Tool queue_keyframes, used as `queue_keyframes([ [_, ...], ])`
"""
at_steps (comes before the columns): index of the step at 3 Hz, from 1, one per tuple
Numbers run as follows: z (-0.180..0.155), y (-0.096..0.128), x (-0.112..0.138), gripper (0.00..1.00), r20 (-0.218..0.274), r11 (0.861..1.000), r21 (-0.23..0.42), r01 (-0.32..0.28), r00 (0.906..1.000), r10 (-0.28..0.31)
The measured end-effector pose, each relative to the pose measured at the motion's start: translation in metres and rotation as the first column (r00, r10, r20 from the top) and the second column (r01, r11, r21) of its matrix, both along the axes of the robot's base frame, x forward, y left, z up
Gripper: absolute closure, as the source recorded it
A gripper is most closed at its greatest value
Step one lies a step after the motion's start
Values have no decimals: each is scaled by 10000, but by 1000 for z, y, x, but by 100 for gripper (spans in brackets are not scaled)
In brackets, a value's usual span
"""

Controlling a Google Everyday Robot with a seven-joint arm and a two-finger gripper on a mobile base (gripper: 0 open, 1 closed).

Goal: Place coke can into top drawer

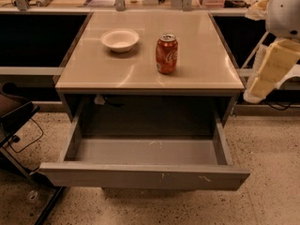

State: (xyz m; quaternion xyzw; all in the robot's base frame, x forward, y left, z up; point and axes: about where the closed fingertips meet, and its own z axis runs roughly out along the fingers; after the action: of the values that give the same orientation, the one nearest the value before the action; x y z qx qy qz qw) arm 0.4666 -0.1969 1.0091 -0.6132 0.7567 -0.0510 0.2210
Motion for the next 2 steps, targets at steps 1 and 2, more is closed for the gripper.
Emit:
queue_keyframes([
  [1,-7,12,51,0,-20,9935,921,-669,9977,674],
  [2,-17,16,97,0,-63,9777,1820,-1050,9941,1080],
])
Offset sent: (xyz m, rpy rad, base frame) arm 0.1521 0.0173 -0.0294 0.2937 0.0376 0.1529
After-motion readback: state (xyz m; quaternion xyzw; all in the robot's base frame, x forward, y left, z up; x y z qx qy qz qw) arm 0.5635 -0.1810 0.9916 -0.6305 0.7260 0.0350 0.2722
